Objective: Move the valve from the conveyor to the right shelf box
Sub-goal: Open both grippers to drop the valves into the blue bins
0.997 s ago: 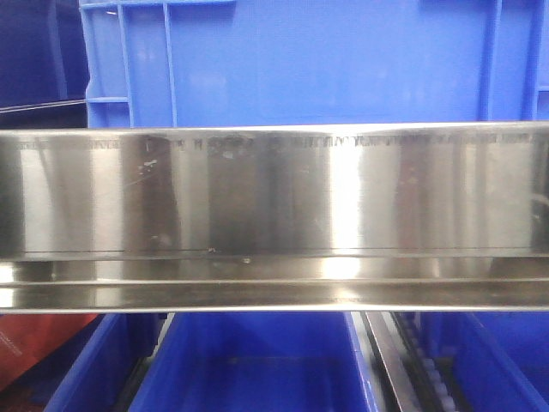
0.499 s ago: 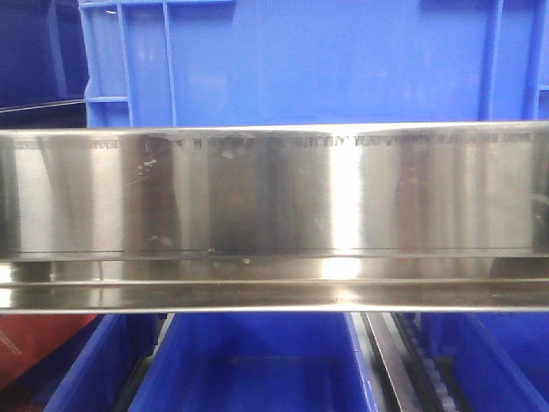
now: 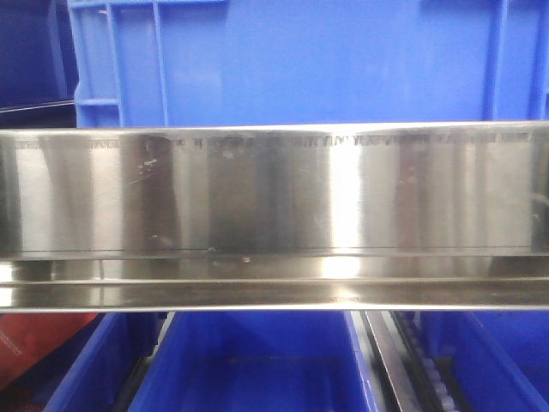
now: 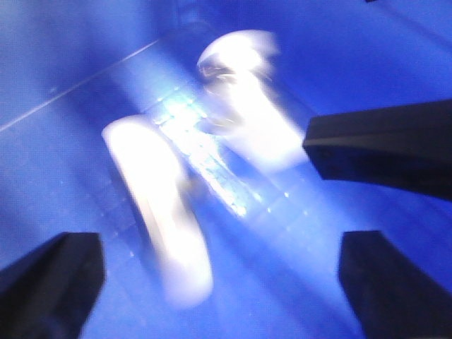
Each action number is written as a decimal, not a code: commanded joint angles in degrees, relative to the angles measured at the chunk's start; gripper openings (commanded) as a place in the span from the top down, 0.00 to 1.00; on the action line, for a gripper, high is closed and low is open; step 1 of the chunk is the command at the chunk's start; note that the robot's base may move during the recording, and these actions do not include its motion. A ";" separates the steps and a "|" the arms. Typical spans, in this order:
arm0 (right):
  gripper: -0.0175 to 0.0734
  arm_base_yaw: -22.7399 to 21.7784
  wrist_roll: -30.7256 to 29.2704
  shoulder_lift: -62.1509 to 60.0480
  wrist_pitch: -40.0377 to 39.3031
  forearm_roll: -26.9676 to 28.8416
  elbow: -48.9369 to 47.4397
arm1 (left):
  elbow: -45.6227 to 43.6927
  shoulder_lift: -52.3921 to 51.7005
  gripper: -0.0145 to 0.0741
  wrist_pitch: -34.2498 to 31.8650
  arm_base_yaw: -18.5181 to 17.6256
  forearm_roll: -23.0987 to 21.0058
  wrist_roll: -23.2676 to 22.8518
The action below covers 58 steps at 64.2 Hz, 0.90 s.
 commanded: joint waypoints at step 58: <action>0.98 -0.14 3.35 -39.80 -12.32 -8.87 25.84 | 22.61 -37.78 0.96 -8.36 6.50 13.57 -9.13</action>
